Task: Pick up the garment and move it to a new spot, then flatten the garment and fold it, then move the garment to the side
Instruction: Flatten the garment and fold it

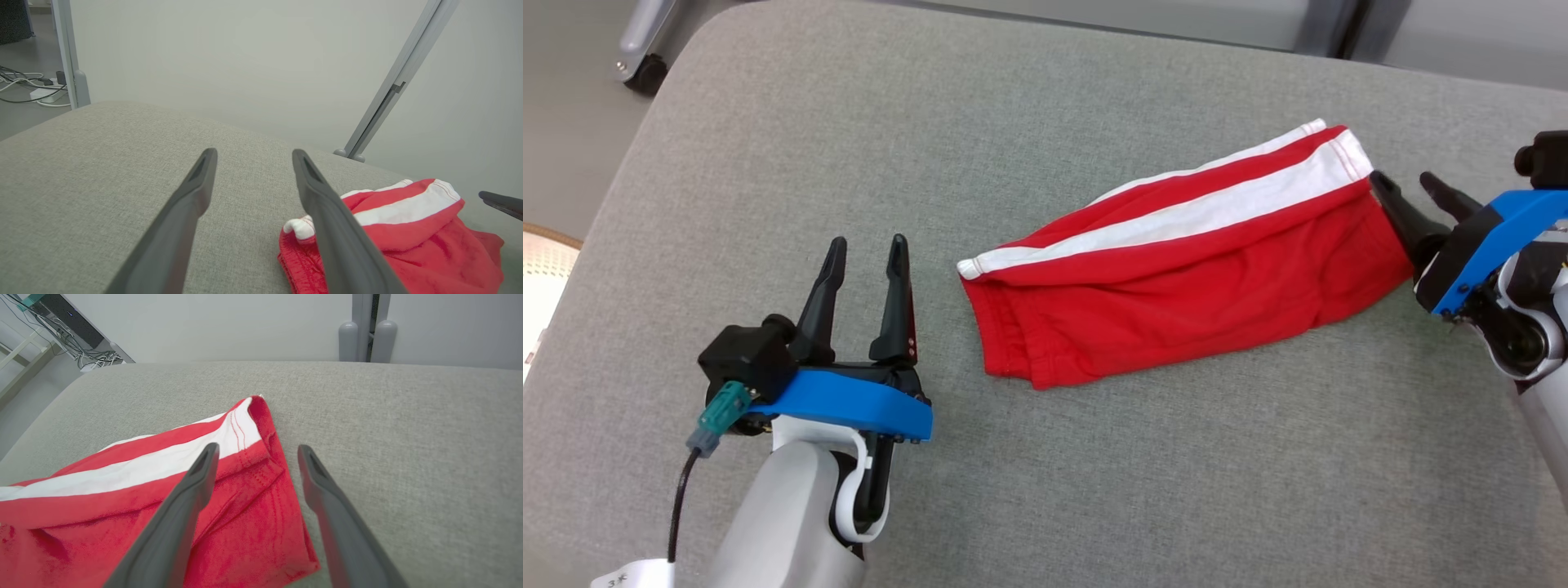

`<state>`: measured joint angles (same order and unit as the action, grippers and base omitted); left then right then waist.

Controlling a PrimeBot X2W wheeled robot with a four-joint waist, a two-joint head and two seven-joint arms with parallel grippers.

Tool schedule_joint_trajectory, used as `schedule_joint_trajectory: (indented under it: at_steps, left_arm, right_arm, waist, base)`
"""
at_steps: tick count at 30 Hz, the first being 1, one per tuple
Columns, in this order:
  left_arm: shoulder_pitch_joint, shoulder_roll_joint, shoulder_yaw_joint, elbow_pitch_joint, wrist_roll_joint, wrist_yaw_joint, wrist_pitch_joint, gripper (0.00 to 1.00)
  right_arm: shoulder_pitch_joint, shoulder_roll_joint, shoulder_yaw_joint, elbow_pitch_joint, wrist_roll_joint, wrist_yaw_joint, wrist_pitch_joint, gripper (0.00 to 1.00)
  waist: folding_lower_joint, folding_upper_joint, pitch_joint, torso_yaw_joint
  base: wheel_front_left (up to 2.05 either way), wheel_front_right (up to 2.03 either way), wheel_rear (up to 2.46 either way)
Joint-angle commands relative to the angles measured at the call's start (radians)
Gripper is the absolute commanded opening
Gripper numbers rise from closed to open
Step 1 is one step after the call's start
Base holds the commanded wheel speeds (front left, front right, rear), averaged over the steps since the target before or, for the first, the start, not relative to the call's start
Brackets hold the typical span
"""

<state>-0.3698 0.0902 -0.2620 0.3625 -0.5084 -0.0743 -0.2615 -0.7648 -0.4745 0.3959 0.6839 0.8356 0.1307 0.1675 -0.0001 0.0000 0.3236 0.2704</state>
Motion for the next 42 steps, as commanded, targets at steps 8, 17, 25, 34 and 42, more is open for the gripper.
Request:
schedule_joint_trajectory:
  at_steps: [8,17,25,34,42]
  left_arm:
    - [0.010,-0.027,0.025,0.003,0.101,-0.036,-0.004,1.00]
    - [0.013,-0.038,0.045,0.007,0.125,-0.049,-0.004,1.00]
    - [0.023,-0.039,0.053,0.009,0.128,-0.054,-0.004,1.00]
    - [0.042,-0.037,0.054,0.023,0.142,-0.057,-0.004,1.00]
    - [0.071,-0.007,0.055,0.012,0.159,-0.058,-0.004,1.00]
  right_arm:
    - [-0.073,0.058,-0.061,0.182,-0.121,0.000,-0.052,1.00]
    - [-0.126,0.133,-0.081,0.363,-0.238,0.000,-0.035,0.93]
    - [-0.158,0.149,-0.115,0.446,-0.296,-0.001,-0.073,0.00]
    - [-0.126,0.129,-0.173,0.424,-0.303,0.000,-0.155,0.00]
    - [-0.052,0.055,-0.246,0.371,-0.346,0.000,-0.160,0.00]
  waist:
    - [0.0001,0.0000,0.032,0.049]
    - [0.0001,0.0000,0.038,0.077]
    - [0.0001,0.0000,0.028,0.059]
    - [0.0001,0.0000,-0.022,-0.002]
    - [0.0001,0.0000,-0.073,-0.087]
  base:
    - [0.00,0.00,0.00]
    - [0.00,0.00,0.00]
    - [0.00,0.00,0.00]
    - [0.00,0.00,0.00]
    - [0.00,0.00,0.00]
